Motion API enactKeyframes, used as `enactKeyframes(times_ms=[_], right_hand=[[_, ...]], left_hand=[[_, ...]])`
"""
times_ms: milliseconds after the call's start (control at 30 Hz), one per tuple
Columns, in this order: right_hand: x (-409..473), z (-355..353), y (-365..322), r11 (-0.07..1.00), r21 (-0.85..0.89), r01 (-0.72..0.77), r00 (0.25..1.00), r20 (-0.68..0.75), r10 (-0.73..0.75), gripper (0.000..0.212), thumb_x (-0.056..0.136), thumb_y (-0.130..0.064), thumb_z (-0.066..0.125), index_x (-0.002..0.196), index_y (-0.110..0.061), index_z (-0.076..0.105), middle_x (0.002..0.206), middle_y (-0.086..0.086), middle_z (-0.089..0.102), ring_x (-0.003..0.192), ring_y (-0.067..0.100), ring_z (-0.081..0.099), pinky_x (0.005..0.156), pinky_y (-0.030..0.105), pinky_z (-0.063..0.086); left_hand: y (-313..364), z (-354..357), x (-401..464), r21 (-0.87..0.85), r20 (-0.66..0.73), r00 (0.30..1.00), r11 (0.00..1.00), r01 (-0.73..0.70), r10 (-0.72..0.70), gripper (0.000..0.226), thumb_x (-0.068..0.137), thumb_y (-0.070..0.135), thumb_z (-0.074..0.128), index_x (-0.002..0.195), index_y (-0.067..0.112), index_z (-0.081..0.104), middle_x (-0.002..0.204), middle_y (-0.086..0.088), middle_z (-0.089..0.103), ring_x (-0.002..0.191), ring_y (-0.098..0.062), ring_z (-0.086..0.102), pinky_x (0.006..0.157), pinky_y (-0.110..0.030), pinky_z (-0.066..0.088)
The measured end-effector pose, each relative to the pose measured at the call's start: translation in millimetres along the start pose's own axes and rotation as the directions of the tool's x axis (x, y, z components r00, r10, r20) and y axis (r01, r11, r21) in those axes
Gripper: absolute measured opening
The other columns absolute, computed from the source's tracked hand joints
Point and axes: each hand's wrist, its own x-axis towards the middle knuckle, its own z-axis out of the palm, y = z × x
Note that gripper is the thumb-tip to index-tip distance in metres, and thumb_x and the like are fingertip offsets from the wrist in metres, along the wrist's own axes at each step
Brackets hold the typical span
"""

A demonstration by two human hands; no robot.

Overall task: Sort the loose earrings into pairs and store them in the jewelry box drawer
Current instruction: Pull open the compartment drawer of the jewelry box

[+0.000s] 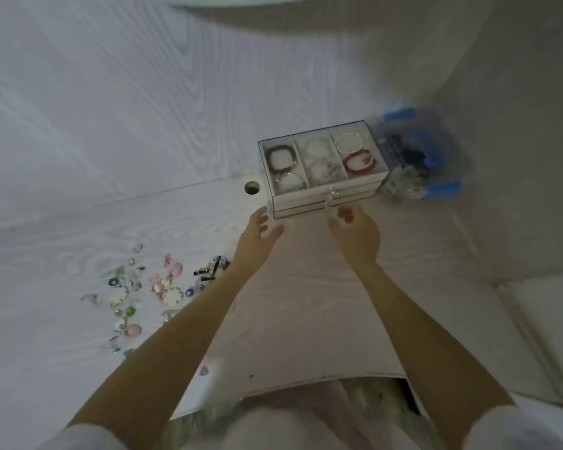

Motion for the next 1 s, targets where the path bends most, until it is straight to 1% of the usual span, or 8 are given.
enactKeyframes(times_ms=[100, 200, 267, 333, 500, 667, 800, 1000], right_hand=[[24.1, 13.2, 2.0, 0.996, -0.016, -0.092, 0.995, -0.031, 0.091, 0.033, 0.078, -0.037, 0.070, 0.099, -0.014, 0.057, 0.101, 0.004, 0.067, 0.093, 0.025, 0.059, 0.082, 0.038, 0.047], [32.0, 23.8, 1.4, 0.990, -0.045, -0.133, 0.991, -0.015, 0.132, 0.038, 0.074, -0.037, 0.072, 0.101, -0.014, 0.058, 0.098, 0.007, 0.069, 0.091, 0.028, 0.061, 0.084, 0.041, 0.047], [35.6, 28.6, 5.7, 0.992, -0.045, -0.117, 0.993, -0.027, 0.116, 0.030, 0.076, -0.031, 0.070, 0.100, -0.016, 0.061, 0.094, 0.008, 0.071, 0.089, 0.029, 0.062, 0.084, 0.041, 0.047], [36.8, 30.9, 12.1, 0.992, -0.073, -0.100, 0.994, -0.053, 0.096, 0.017, 0.079, -0.028, 0.066, 0.093, -0.018, 0.066, 0.089, 0.007, 0.071, 0.089, 0.030, 0.061, 0.081, 0.038, 0.043], [40.3, 31.5, 15.1, 0.992, -0.055, -0.113, 0.992, -0.060, 0.110, 0.026, 0.076, -0.039, 0.068, 0.095, -0.021, 0.064, 0.093, 0.002, 0.070, 0.096, 0.026, 0.053, 0.084, 0.035, 0.034], [48.9, 33.3, 5.2, 0.984, -0.131, -0.123, 0.992, -0.034, 0.120, 0.023, 0.081, -0.031, 0.063, 0.096, -0.013, 0.065, 0.095, 0.011, 0.069, 0.096, 0.030, 0.054, 0.083, 0.034, 0.029], [23.0, 28.1, 17.0, 0.983, -0.122, -0.135, 0.990, -0.066, 0.127, 0.022, 0.077, -0.028, 0.067, 0.087, -0.010, 0.063, 0.088, 0.013, 0.066, 0.095, 0.031, 0.052, 0.081, 0.035, 0.029], [-11.6, 13.2, 31.8, 0.986, -0.158, -0.049, 0.997, -0.064, 0.039, 0.018, 0.075, -0.027, 0.071, 0.081, -0.011, 0.065, 0.081, 0.010, 0.067, 0.095, 0.031, 0.052, 0.084, 0.037, 0.030]], left_hand=[[7.1, 14.2, 13.1, -0.144, -0.109, 0.993, 0.989, 0.023, -0.039, 0.051, 0.093, 0.034, 0.052, 0.139, 0.018, 0.035, 0.140, -0.002, 0.045, 0.125, -0.017, 0.046, 0.098, -0.027, 0.038], [13.4, 20.5, 13.6, -0.254, -0.169, 0.983, 0.967, 0.023, -0.068, 0.040, 0.093, 0.039, 0.051, 0.128, 0.019, 0.049, 0.128, -0.001, 0.057, 0.115, -0.013, 0.054, 0.085, -0.019, 0.041], [15.4, 20.2, 17.1, -0.260, -0.221, 0.972, 0.966, 0.017, -0.076, 0.038, 0.092, 0.045, 0.049, 0.120, 0.021, 0.055, 0.119, -0.001, 0.062, 0.108, -0.012, 0.057, 0.073, -0.013, 0.039], [17.1, 19.6, 20.2, -0.220, -0.260, 0.961, 0.975, 0.030, -0.088, 0.038, 0.091, 0.050, 0.047, 0.114, 0.022, 0.057, 0.112, 0.000, 0.064, 0.099, -0.010, 0.059, 0.069, -0.013, 0.038], [21.7, 18.5, 28.0, -0.171, -0.287, 0.949, 0.982, 0.082, -0.129, 0.043, 0.088, 0.060, 0.044, 0.104, 0.023, 0.058, 0.103, 0.003, 0.066, 0.091, -0.009, 0.059, 0.071, -0.023, 0.041], [20.8, 16.7, 36.0, -0.106, -0.325, 0.936, 0.989, 0.103, -0.132, 0.035, 0.087, 0.061, 0.046, 0.094, 0.028, 0.057, 0.102, 0.002, 0.068, 0.093, -0.015, 0.062, 0.078, -0.031, 0.043], [14.9, 13.1, 36.5, -0.095, -0.312, 0.943, 0.991, 0.089, -0.115, 0.037, 0.083, 0.064, 0.049, 0.093, 0.030, 0.060, 0.101, 0.004, 0.069, 0.095, -0.014, 0.063, 0.081, -0.033, 0.046], [11.4, 12.4, 38.4, -0.107, -0.300, 0.951, 0.993, 0.044, -0.074, 0.034, 0.085, 0.061, 0.049, 0.092, 0.030, 0.060, 0.101, 0.003, 0.068, 0.086, -0.011, 0.066, 0.086, -0.040, 0.051]])
